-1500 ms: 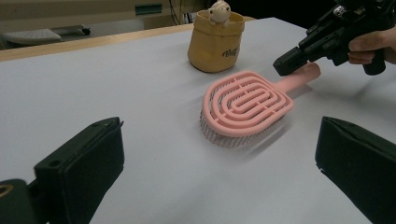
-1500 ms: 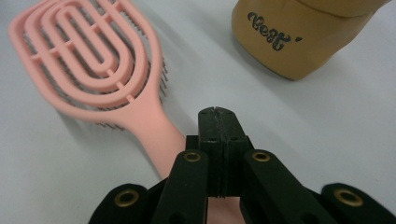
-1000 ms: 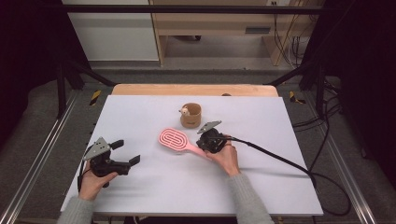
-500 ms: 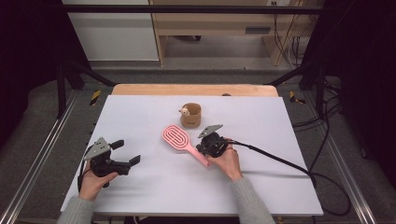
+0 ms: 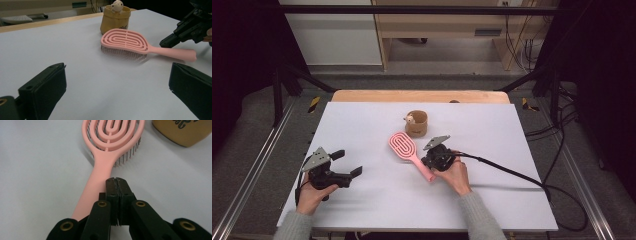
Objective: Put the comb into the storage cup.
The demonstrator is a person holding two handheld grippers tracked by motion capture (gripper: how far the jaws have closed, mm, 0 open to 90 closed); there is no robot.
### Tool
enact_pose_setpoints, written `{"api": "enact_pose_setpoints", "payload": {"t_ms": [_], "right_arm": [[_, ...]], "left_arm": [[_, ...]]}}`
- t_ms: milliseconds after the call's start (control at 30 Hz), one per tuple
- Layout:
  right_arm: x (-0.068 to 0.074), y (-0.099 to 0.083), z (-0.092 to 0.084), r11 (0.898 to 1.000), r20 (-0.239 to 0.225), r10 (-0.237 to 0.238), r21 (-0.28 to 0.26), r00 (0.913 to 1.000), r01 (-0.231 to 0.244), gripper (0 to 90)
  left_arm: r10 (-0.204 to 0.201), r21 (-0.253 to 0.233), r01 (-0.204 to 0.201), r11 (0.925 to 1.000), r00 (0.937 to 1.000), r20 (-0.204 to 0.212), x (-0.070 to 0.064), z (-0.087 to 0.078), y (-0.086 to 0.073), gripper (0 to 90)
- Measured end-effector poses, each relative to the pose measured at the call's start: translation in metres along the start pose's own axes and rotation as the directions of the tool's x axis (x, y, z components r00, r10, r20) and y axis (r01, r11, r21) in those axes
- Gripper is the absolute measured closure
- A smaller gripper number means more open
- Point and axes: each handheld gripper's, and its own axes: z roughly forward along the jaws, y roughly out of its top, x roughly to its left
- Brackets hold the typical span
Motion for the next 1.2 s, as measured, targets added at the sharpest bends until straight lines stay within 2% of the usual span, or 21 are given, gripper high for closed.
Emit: {"api": "enact_pose_setpoints", "payload": {"t_ms": [100, 200, 233, 267, 333, 400, 467, 500, 533, 567, 600, 667, 700, 800, 833, 900, 1000, 1033, 1200], "right_arm": [[0.000, 0.002, -0.004, 1.000, 0.007, 0.006, -0.026, 1.0000, -0.006, 85.3], [-0.001, 0.005, -0.011, 0.998, 0.018, 0.006, -0.066, 0.9998, -0.005, 78.1], [-0.001, 0.007, -0.016, 0.996, 0.029, 0.013, -0.091, 0.9995, -0.010, 70.1], [-0.001, 0.007, -0.016, 0.996, 0.029, 0.013, -0.091, 0.9995, -0.010, 70.1], [-0.001, 0.008, -0.020, 0.993, 0.036, 0.019, -0.116, 0.9992, -0.014, 62.4], [-0.001, 0.009, -0.023, 0.990, 0.044, 0.016, -0.139, 0.9989, -0.010, 51.1], [-0.001, 0.010, -0.026, 0.987, 0.050, 0.019, -0.159, 0.9986, -0.011, 44.8], [-0.001, 0.011, -0.029, 0.984, 0.044, 0.030, -0.178, 0.9986, -0.022, 36.9], [-0.001, 0.011, -0.029, 0.984, 0.044, 0.030, -0.178, 0.9986, -0.022, 36.9], [-0.001, 0.013, -0.032, 0.980, 0.040, 0.035, -0.196, 0.9986, -0.026, 29.9], [-0.001, 0.013, -0.032, 0.980, 0.040, 0.035, -0.196, 0.9986, -0.026, 29.9], [-0.001, 0.014, -0.036, 0.977, 0.044, 0.048, -0.212, 0.9979, -0.038, 22.9], [-0.001, 0.015, -0.040, 0.973, 0.048, 0.056, -0.225, 0.9973, -0.044, 16.0], [-0.001, 0.016, -0.043, 0.972, 0.040, 0.067, -0.228, 0.9969, -0.057, 13.4], [-0.002, 0.016, -0.044, 0.971, 0.035, 0.075, -0.231, 0.9966, -0.065, 8.9], [-0.002, 0.017, -0.045, 0.971, 0.033, 0.083, -0.229, 0.9960, -0.074, 6.9], [-0.002, 0.017, -0.046, 0.970, 0.026, 0.086, -0.231, 0.9959, -0.078, 3.8], [-0.001, 0.017, -0.047, 0.970, 0.011, 0.076, -0.234, 0.9970, -0.072, 1.4], [-0.001, 0.019, -0.048, 0.967, -0.006, 0.085, -0.239, 0.9964, -0.083, 0.6]], "left_arm": [[0.000, -0.001, 0.000, 1.0000, 1.0000, 0.000, 0.000, 0.000, 0.000, 1.0], [0.000, -0.001, 0.000, 1.0000, 1.0000, 0.000, 0.000, 0.000, 0.000, 1.0], [0.000, 0.000, 0.000, 1.0000, 1.0000, 0.000, 0.000, 0.000, 0.000, 1.0], [0.000, 0.001, 0.000, 1.0000, 1.0000, 0.001, 0.000, 0.000, 0.000, 1.0], [0.001, 0.000, -0.001, 1.0000, 1.0000, -0.001, -0.001, 0.000, 0.000, 1.0], [0.001, -0.001, -0.001, 1.0000, 1.0000, -0.001, -0.001, 0.000, 0.000, 1.0], [0.000, 0.000, 0.000, 1.0000, 1.0000, -0.002, 0.000, 0.000, 0.000, 1.0], [0.001, -0.001, -0.001, 1.0000, 1.0000, -0.001, -0.001, 0.000, 0.000, 1.0], [0.001, -0.001, -0.001, 1.0000, 1.0000, -0.001, -0.001, 0.000, 0.000, 1.0], [0.001, -0.001, -0.001, 1.0000, 1.0000, 0.000, -0.001, 0.000, 0.000, 1.0], [0.002, -0.002, -0.002, 1.0000, 1.0000, 0.000, -0.001, 0.000, 0.000, 1.0], [0.001, -0.002, -0.001, 1.0000, 1.0000, -0.001, -0.001, 0.000, 0.000, 1.0], [0.001, -0.001, -0.001, 1.0000, 1.0000, -0.001, -0.001, 0.000, 0.000, 1.0], [0.003, 0.001, -0.003, 1.0000, 1.0000, 0.001, -0.001, 0.000, 0.000, 1.0], [0.003, 0.002, -0.003, 1.0000, 1.0000, 0.000, -0.001, 0.000, 0.000, 1.0], [0.003, 0.001, -0.003, 1.0000, 1.0000, -0.001, -0.001, 0.000, 0.000, 1.0], [0.001, -0.001, -0.001, 1.0000, 1.0000, -0.001, -0.001, 0.000, 0.000, 1.0], [0.003, 0.002, -0.003, 1.0000, 1.0000, -0.001, -0.001, 0.000, 0.000, 1.0], [0.004, 0.002, -0.004, 1.0000, 1.0000, 0.000, -0.001, 0.001, 0.000, 1.0]]}}
